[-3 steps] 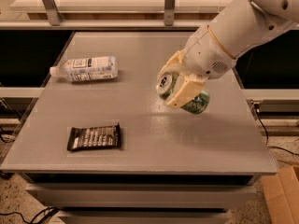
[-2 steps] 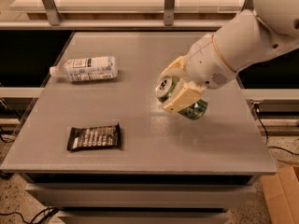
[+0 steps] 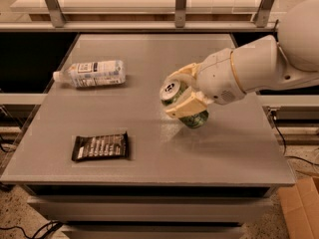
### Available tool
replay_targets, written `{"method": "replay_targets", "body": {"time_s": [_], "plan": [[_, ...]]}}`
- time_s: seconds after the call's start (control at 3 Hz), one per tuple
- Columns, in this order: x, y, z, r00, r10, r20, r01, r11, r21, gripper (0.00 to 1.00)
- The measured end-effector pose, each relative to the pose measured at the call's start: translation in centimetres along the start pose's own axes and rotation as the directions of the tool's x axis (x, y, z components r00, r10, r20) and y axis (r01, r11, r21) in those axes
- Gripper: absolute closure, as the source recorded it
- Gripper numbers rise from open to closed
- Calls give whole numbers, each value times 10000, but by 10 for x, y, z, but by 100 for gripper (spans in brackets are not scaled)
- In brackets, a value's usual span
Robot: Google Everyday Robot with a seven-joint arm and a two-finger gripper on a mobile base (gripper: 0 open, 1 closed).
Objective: Place green can upright
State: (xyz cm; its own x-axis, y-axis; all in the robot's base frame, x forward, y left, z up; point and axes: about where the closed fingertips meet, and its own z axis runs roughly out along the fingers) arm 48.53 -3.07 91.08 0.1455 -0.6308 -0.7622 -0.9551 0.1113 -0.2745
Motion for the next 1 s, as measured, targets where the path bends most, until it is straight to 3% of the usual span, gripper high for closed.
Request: {"method": "replay_targets", "body": {"time_s": [0.33, 1.0], "plan": [[-1, -10, 5, 9949, 31, 1013, -63, 9995, 317, 100], [0, -25, 8, 9679, -135, 2508, -29, 9979, 647, 100]]}}
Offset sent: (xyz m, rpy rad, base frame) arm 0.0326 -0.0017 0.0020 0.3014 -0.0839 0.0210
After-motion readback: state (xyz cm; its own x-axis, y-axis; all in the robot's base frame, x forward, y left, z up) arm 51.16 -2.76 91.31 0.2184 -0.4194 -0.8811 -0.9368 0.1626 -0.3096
